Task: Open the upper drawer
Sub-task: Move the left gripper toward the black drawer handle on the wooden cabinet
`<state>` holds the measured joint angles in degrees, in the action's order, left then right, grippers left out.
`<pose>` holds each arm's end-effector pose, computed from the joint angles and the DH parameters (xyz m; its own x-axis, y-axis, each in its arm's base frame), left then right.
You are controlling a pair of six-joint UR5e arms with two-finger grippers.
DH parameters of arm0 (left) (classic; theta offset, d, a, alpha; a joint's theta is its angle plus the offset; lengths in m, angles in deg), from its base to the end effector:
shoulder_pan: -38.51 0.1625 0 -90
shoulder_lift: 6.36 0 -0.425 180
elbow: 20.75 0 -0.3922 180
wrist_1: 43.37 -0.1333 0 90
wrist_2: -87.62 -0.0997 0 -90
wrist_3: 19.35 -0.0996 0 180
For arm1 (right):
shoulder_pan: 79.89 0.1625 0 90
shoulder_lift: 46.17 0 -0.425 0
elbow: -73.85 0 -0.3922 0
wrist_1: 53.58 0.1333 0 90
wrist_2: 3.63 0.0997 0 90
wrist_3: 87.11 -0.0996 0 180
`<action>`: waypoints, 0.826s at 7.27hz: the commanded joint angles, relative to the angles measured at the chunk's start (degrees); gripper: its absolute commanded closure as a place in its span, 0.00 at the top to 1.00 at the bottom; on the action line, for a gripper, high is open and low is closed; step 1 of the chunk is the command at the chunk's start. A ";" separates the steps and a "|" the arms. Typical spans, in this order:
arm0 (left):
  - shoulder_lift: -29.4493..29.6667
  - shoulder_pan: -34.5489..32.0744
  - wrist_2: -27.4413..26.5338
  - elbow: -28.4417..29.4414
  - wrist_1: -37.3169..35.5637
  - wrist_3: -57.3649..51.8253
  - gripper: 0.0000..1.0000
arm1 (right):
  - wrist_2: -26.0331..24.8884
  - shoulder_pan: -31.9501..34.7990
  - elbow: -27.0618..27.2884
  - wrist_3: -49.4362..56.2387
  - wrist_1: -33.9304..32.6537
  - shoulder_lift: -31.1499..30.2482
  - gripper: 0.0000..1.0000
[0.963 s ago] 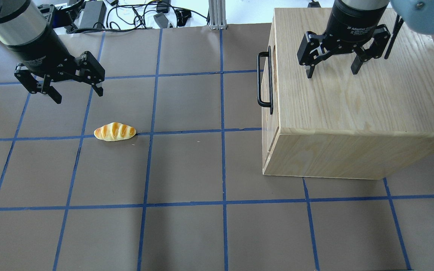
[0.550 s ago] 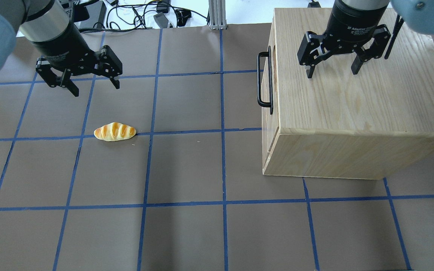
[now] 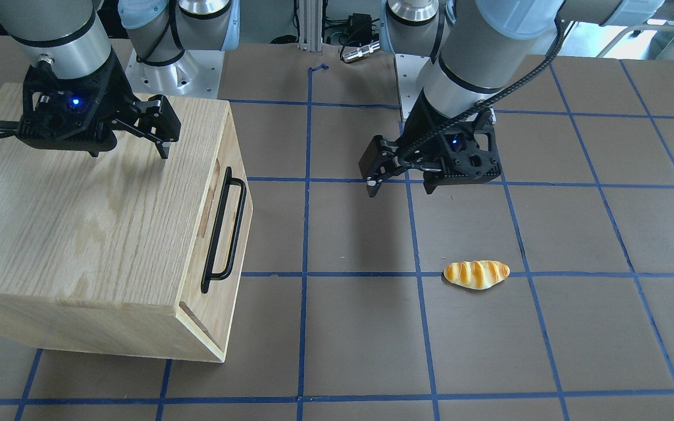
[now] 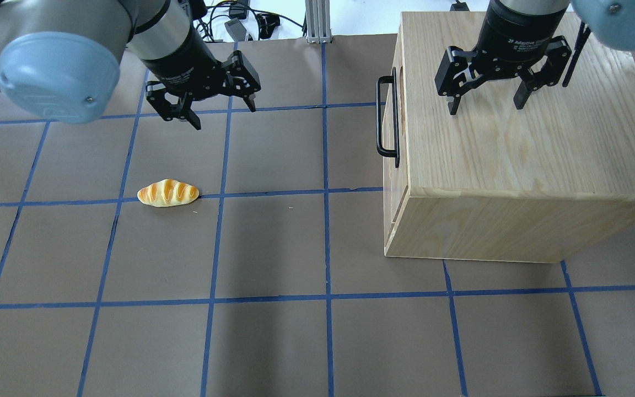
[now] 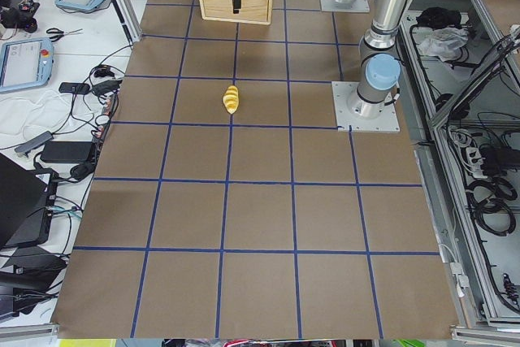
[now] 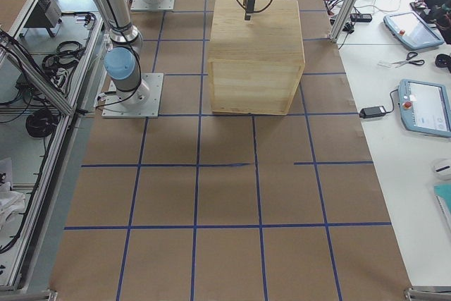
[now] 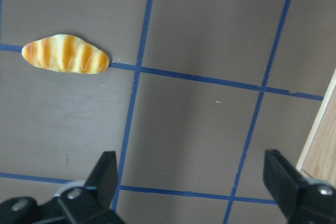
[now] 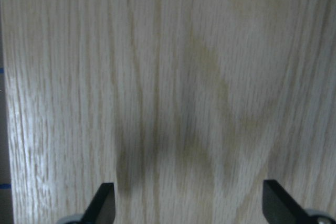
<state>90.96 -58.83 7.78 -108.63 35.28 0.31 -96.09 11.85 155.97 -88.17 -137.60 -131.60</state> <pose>-0.2205 -0.5305 0.4617 -0.9598 -0.1957 0.2012 -0.2080 0.9772 -0.0419 0.1448 -0.5162 0.5047 -0.9989 -0.0139 0.0437 -0.0119 0.9989 0.0458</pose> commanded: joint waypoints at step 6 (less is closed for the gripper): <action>7.96 -10.57 6.80 -0.01 -17.55 12.50 1.00 | 0.00 0.01 -0.03 -0.08 0.00 0.00 1.00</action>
<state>97.52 -67.89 14.39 -108.64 20.07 11.17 -96.09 11.86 155.98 -88.22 -137.60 -131.60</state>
